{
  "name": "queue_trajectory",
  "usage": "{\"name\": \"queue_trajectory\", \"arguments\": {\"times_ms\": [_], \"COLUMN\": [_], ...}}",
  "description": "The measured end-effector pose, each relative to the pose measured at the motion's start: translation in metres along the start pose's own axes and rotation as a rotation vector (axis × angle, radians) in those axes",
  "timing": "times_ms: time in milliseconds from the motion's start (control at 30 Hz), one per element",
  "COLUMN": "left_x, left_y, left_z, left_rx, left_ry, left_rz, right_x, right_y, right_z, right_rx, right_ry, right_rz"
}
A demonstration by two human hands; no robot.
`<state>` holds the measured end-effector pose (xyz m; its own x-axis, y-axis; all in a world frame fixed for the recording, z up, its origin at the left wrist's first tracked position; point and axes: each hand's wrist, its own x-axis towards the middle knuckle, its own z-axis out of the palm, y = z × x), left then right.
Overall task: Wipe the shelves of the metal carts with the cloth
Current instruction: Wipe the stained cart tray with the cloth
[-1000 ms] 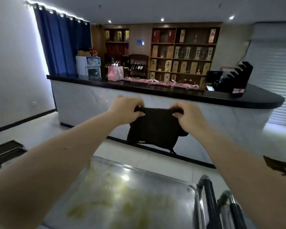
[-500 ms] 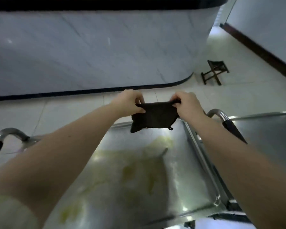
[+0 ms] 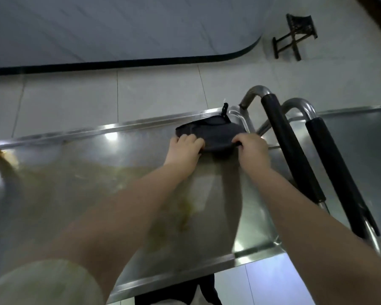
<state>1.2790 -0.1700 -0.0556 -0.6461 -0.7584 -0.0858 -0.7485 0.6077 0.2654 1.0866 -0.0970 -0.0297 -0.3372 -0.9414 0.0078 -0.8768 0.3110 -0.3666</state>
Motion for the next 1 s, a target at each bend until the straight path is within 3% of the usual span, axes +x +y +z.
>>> {"name": "queue_trajectory", "arguments": {"times_ms": [100,200,267,367,467,633,800,1000], "left_x": [-0.021,-0.022,-0.004,0.025,0.031,0.029,0.033,0.036], "left_y": [-0.005,-0.018,-0.038,-0.079,-0.112,-0.123,-0.123,-0.122], "left_z": [0.032,0.033,0.028,0.029,0.04,0.05,0.051,0.055], "left_rx": [0.011,-0.138,-0.153,0.023,0.173,0.12,0.114,0.091], "left_ry": [-0.106,0.069,0.143,0.002,-0.086,-0.055,-0.038,-0.007], "left_rz": [0.028,0.006,-0.112,-0.35,-0.411,-0.405,-0.42,-0.424], "right_x": [-0.024,-0.024,-0.005,0.029,0.043,0.054,0.101,-0.015], "right_y": [0.019,0.019,0.006,-0.021,-0.033,-0.025,-0.022,-0.016], "right_z": [0.025,0.03,0.032,0.052,0.088,0.116,0.115,0.106], "right_rx": [-0.013,0.074,0.136,-0.043,-0.271,-0.344,-0.323,-0.345], "right_ry": [-0.138,-0.023,0.008,-0.238,-0.364,-0.265,-0.299,-0.306], "right_rz": [-0.003,-0.047,-0.115,-0.08,-0.094,-0.05,-0.043,-0.105]}}
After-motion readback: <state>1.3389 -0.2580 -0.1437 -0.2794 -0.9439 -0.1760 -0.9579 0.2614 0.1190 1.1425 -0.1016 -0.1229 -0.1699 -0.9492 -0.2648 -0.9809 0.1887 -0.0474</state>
